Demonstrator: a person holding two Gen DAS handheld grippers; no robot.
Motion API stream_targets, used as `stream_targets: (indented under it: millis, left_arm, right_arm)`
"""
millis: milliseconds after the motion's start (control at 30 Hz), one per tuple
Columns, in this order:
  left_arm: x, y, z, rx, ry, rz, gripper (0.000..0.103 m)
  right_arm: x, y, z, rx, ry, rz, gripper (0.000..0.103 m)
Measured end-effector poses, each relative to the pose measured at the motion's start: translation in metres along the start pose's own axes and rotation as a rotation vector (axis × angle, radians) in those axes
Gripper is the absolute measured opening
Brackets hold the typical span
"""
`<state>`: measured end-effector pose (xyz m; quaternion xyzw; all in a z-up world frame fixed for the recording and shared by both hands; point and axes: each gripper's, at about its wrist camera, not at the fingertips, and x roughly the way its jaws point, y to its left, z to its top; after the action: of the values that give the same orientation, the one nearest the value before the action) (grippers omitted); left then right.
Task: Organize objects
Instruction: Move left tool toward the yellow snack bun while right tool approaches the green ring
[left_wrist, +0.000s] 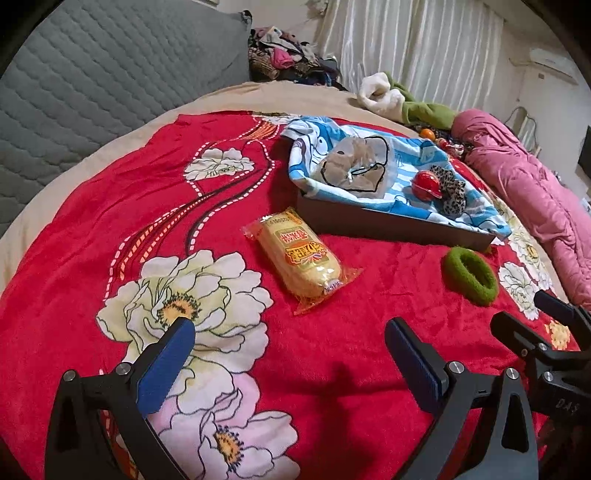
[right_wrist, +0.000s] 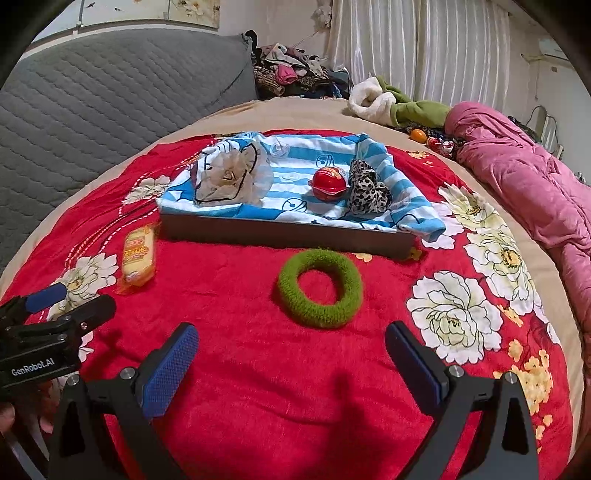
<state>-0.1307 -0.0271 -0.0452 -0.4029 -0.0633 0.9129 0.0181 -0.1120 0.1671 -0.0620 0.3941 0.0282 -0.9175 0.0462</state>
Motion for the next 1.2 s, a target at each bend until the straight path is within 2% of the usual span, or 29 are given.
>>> stream_targets:
  millis: [500,833,1200]
  left_arm:
    - [0.018,0.007,0.022,-0.016,0.013,0.010,0.102]
    - [0.039,-0.012,0.039,0.007,0.029,0.026,0.102]
    - [0.066,-0.018,0.042,0.009,0.061,0.058,0.102]
  right_arm:
    - [0.018,-0.005,0.019,0.000,0.022,0.004,0.102]
    - [0.031,-0.003,0.028,-0.011,0.031,-0.004,0.102]
    - [0.055,-0.005,0.026,-0.015,0.063,-0.012,0.102]
